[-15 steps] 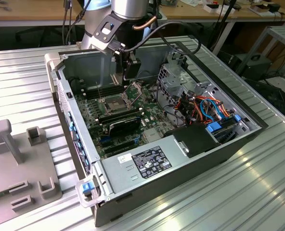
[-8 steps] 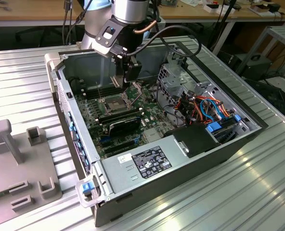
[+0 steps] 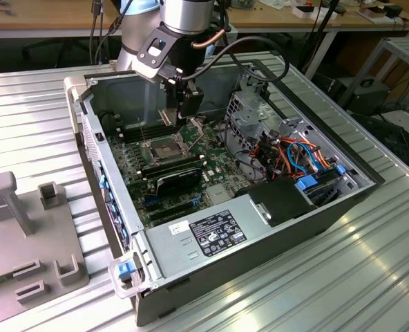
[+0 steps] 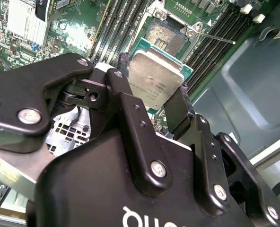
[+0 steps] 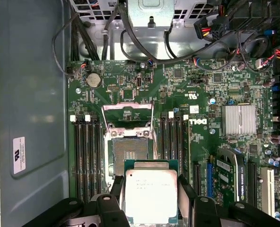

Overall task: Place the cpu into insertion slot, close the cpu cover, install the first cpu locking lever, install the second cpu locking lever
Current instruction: 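Place the cpu into insertion slot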

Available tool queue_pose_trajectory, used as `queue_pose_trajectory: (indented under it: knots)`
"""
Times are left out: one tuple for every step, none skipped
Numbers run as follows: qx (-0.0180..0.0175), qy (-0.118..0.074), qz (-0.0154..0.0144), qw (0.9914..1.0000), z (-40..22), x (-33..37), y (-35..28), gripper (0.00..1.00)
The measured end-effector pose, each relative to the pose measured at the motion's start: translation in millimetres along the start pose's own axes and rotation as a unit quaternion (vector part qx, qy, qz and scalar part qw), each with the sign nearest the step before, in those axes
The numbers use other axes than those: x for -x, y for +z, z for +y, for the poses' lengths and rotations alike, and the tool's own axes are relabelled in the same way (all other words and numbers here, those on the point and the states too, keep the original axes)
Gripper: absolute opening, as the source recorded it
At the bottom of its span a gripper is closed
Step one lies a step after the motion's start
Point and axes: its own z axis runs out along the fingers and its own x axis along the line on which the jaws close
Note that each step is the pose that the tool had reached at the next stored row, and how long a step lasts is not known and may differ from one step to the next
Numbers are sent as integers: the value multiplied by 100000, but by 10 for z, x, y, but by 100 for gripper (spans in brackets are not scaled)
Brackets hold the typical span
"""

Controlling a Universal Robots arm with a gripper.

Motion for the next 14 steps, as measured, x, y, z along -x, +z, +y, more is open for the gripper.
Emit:
queue_pose_trajectory:
  knots:
    - [-2, -1, 1, 100000, 0, 0, 0, 55]
    - [-3, -3, 0, 100000, 0, 0, 0, 55]
    - [-1, -4, 1, 100000, 0, 0, 0, 55]
    - [-2, -7, 0, 100000, 0, 0, 0, 55]
    - [0, -22, 3, 100000, 0, 0, 2, 55]
    - [1, -33, 2, 100000, 7, 0, 14, 55]
    - [1, -14, 0, 100000, 12, -3, 69, 55]
    - [2, -27, 9, 100000, 12, -8, 139, 55]
    - [-2, -18, 112, 100000, 7, -56, 232, 55]
    - [2, -15, 147, 100000, 6, -62, 243, 55]
    - [3, -18, 158, 100000, 6, -66, 252, 55]
    - [-5, -27, 165, 100000, 6, -67, 270, 55]
    - [-8, -21, 170, 100000, 4, -68, 290, 55]
    - [-8, -17, 178, 100000, 3, -69, 309, 55]
